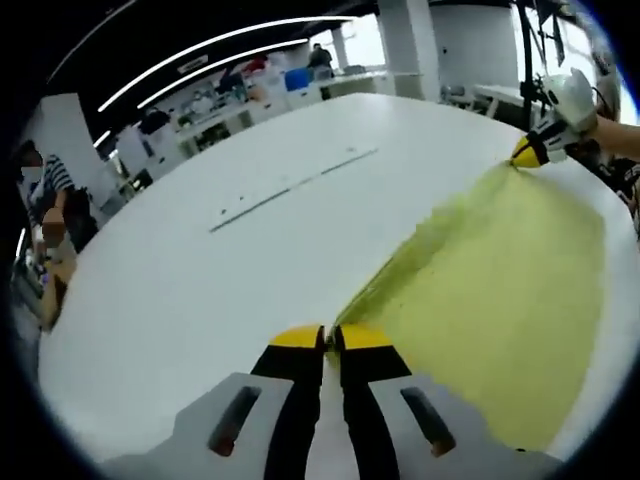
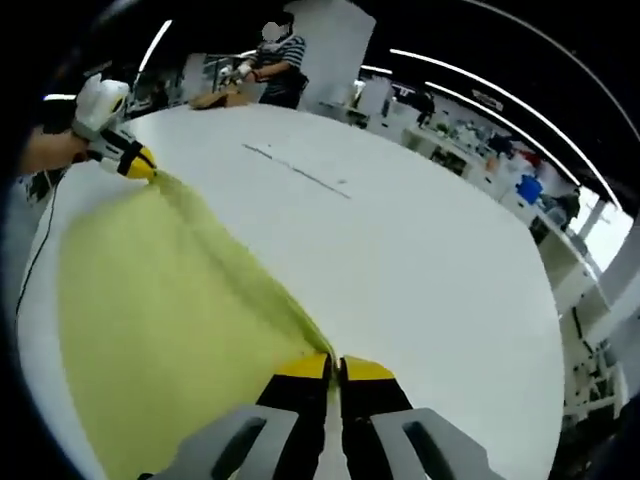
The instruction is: Fold the garment on the visible template until the final outline fits inside the template.
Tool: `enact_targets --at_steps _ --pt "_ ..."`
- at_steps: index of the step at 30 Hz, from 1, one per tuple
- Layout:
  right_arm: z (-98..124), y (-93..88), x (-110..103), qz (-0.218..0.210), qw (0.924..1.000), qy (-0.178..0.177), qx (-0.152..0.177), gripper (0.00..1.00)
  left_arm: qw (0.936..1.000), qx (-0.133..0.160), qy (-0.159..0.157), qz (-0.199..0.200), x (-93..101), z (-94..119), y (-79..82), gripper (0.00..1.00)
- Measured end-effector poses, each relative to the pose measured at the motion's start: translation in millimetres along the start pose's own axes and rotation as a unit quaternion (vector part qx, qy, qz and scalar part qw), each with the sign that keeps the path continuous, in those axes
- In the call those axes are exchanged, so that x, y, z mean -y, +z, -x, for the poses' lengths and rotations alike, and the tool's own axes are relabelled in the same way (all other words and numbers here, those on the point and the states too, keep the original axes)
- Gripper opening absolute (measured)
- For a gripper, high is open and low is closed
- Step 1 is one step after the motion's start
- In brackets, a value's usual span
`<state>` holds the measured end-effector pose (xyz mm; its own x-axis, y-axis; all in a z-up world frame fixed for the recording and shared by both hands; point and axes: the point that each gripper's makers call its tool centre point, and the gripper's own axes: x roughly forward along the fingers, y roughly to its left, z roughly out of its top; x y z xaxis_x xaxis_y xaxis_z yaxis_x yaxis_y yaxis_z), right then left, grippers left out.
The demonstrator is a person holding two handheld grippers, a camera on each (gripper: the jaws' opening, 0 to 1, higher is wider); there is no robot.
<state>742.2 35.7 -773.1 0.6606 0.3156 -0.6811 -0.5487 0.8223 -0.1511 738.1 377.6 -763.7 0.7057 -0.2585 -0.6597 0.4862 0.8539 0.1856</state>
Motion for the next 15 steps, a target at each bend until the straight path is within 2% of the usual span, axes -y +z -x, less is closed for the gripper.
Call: enact_targets --at_steps 3,6,10,13,15 --pt "1.5 -0.2 4.3 -0.023 0.9997 -0.008 0.002 0.03 0.9999 0.01 0.007 0.005 -4.7 2.5 2.9 0.09" --pt "3.6 -0.6 5.7 -0.021 0.9997 -0.013 0.001 0.1 0.9998 0.02 0.005 0.01 -5.9 8.2 4.8 0.2" --pt "8.6 1.7 4.8 -0.038 0.9992 -0.006 0.005 0.26 0.9994 0.028 -0.006 0.019 -5.5 16.0 6.2 0.24" --pt "13.6 3.5 -2.5 -0.069 0.9975 0.014 0.007 0.37 0.9989 0.034 -0.02 0.025 -2.0 23.2 7.3 0.31" --pt "16.9 3.3 -5.8 -0.074 0.997 0.02 0.004 0.44 0.9979 0.033 -0.033 0.044 1.8 28.0 5.6 0.36"
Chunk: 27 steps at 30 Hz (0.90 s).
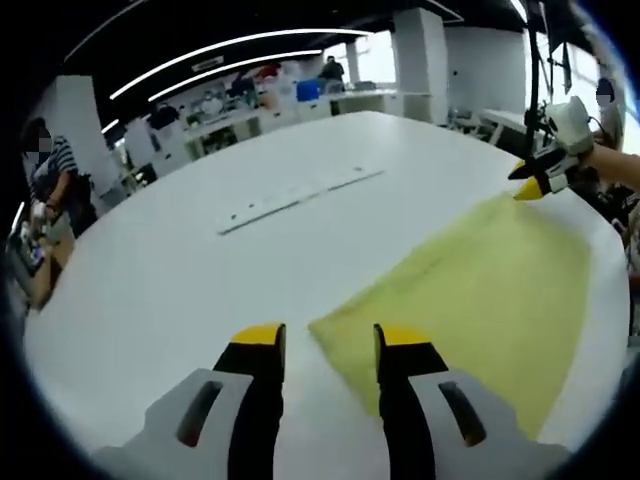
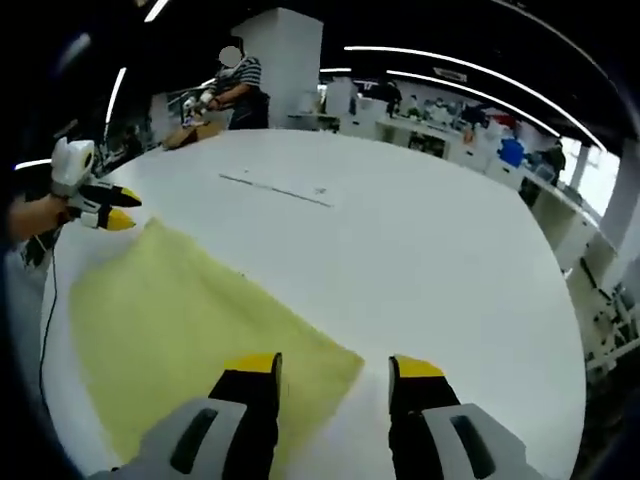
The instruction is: Fold the garment on the visible template until the final outline fits inside the template.
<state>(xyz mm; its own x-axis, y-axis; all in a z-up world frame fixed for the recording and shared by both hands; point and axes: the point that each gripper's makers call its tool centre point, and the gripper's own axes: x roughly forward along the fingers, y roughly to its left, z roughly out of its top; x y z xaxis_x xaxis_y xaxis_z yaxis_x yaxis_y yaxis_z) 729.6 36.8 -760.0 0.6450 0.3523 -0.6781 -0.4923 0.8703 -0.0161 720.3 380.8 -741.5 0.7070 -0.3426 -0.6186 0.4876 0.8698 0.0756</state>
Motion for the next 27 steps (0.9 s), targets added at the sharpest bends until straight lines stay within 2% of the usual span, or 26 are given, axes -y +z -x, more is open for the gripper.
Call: enact_targets --at_steps 8,11,20,27 --pt "18.8 -6.9 -24.2 -0.014 0.999 0.04 -0.017 0.66 0.9991 0.019 -0.018 0.034 3.9 23.5 -1.9 0.47" --pt "26.7 -7.6 -32.4 -0.014 0.9985 0.05 -0.019 0.69 0.9987 0.022 -0.024 0.039 5.7 33.3 -3.8 0.51" --pt "51.1 -11.0 -57.2 -0.017 0.9966 0.078 -0.018 0.77 0.9969 0.035 -0.06 0.037 31.5 63.4 -10.5 0.58" --pt "68.0 -19.1 -74.5 -0.014 0.9951 0.097 -0.017 0.78 0.9959 0.026 -0.082 0.027 49.9 84.6 -28.6 0.57"
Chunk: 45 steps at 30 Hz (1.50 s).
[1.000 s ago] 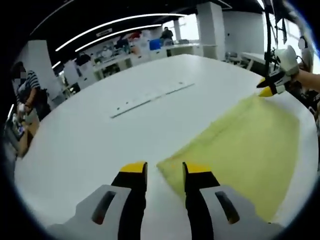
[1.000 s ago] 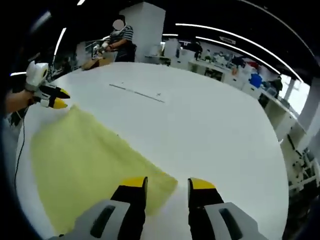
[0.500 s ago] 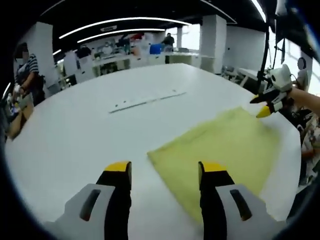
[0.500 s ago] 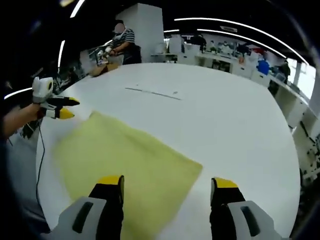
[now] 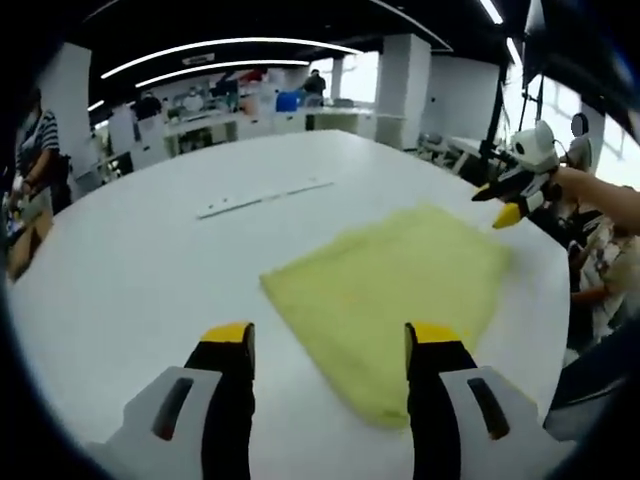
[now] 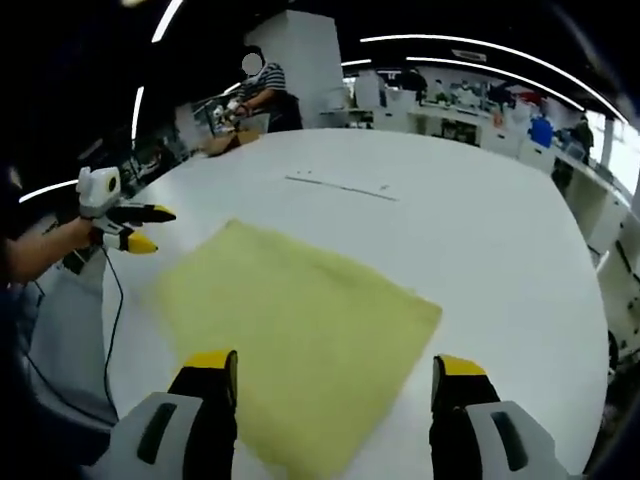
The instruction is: Fold the garment on the visible template until the final outline fits inside the template.
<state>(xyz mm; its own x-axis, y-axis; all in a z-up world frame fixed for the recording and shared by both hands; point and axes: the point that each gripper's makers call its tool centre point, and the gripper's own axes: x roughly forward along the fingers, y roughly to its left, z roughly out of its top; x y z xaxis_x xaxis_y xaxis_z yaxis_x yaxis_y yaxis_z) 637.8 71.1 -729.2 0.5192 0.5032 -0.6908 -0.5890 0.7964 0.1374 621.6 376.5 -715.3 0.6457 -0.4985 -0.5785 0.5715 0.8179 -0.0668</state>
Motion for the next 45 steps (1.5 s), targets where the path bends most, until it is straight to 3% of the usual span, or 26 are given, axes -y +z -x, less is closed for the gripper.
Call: enact_targets --at_steps 12,22,26,31,35,42,45 --pt "17.5 -33.2 -17.5 -0.002 0.9998 0.013 -0.016 0.74 0.9991 -0.03 -0.029 0.002 23.3 16.2 -34.2 0.48" --pt "26.7 -66.7 -23.2 -0.029 0.999 0.015 -0.029 0.6 0.9978 -0.048 -0.029 0.034 24.7 18.2 -61.3 0.4" --pt "27.5 -75.7 -25.8 -0.036 0.9988 0.018 -0.028 0.52 0.9956 -0.044 -0.035 0.075 28.3 16.8 -68.1 0.34" --pt "26.3 -88.3 -29.8 -0.044 0.9982 0.022 -0.033 0.42 0.9942 -0.05 -0.039 0.087 28.7 13.4 -79.2 0.24" --pt "26.0 -96.9 -30.7 -0.058 0.9975 0.02 -0.035 0.38 0.9915 -0.043 -0.046 0.114 30.8 11.6 -81.5 0.2" --pt "27.5 -102.3 -28.6 -0.071 0.9971 0.008 -0.028 0.2 0.9861 -0.038 -0.056 0.151 32.5 6.1 -82.7 0.11" --pt "28.4 -103.0 -24.2 -0.073 0.997 -0.002 -0.026 0.15 0.9861 -0.04 -0.059 0.15 34.9 4.6 -81.8 0.1"
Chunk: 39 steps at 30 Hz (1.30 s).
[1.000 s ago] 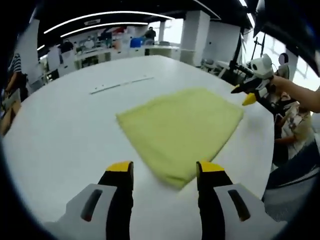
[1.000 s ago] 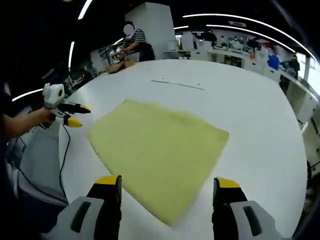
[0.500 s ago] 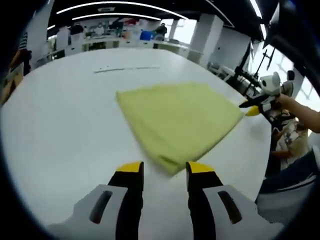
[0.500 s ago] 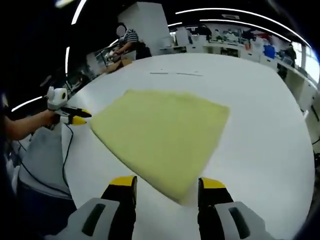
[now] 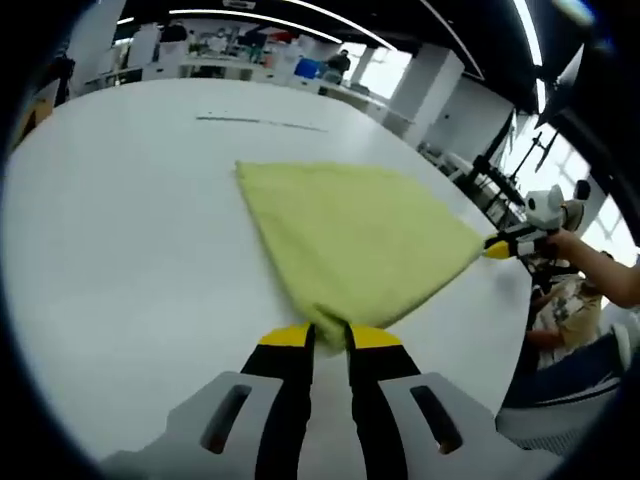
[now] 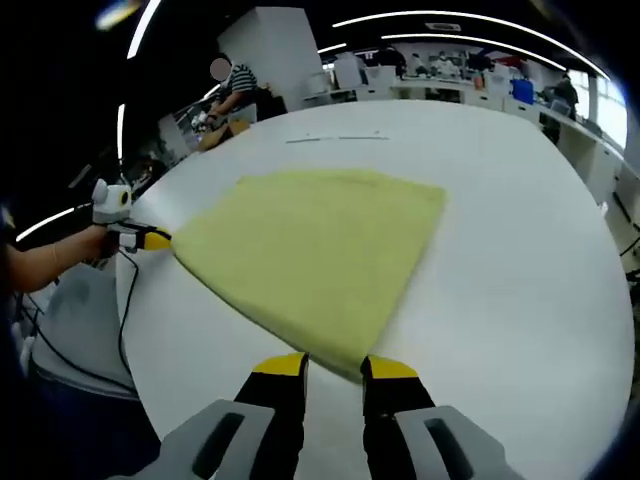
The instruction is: Fold the garment on the visible template until the final outline fits inside the template.
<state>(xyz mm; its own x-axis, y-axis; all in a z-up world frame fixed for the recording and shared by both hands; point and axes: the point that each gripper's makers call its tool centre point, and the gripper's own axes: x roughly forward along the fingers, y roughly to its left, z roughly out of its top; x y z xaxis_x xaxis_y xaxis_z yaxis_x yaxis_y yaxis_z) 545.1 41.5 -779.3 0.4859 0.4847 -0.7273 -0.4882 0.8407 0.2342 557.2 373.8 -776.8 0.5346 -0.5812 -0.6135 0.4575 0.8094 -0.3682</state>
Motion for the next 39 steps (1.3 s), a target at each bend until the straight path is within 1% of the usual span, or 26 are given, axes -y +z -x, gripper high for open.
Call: enact_targets --at_steps 3,6,8,11,16,20,21,26,34,39 --pt "0.4 0.4 1.7 0.0 1.0 -0.005 0.004 0.09 0.9999 -0.01 -0.005 -0.007 2.7 -0.6 -2.9 0.06" --pt "-0.3 0.4 6.0 0.001 0.9998 -0.017 0.008 0.04 0.9999 -0.007 -0.007 -0.007 2.6 -0.4 -2.4 0.02" --pt "-0.7 0.1 8.1 0.005 0.9996 -0.026 0.011 0.0 0.9999 -0.004 -0.009 -0.008 2.8 -0.5 -1.1 0.01" --pt "-1.2 1.5 7.8 0.002 0.9994 -0.029 0.018 0.0 0.9996 -0.01 -0.004 -0.028 0.3 1.8 -1.3 0.0" --pt "0.3 1.8 7.3 0.028 0.9989 -0.032 0.022 0.0 0.9979 -0.017 0.007 -0.063 -5.2 8.3 0.2 0.0" --pt "0.5 1.7 9.0 0.035 0.9986 -0.033 0.021 0.0 0.9972 -0.018 0.006 -0.072 -4.2 11.0 0.1 0.0" --pt "0.6 1.3 8.9 0.036 0.9986 -0.033 0.02 0.0 0.9964 -0.019 0.01 -0.082 -3.6 11.5 -0.3 0.0" --pt "1.8 -1.4 7.7 0.04 0.9985 -0.033 0.017 0.0 0.9942 -0.026 0.017 -0.104 -3.0 11.1 -3.3 0.0" --pt "4.6 -6.4 4.6 0.048 0.9984 -0.029 0.009 0.0 0.9927 -0.032 0.017 -0.115 -1.4 14.1 -6.1 0.0" --pt "7.3 -11.7 0.2 0.056 0.9981 -0.025 0.007 0.0 0.992 -0.037 0.02 -0.119 1.9 17.5 -12.1 0.0"
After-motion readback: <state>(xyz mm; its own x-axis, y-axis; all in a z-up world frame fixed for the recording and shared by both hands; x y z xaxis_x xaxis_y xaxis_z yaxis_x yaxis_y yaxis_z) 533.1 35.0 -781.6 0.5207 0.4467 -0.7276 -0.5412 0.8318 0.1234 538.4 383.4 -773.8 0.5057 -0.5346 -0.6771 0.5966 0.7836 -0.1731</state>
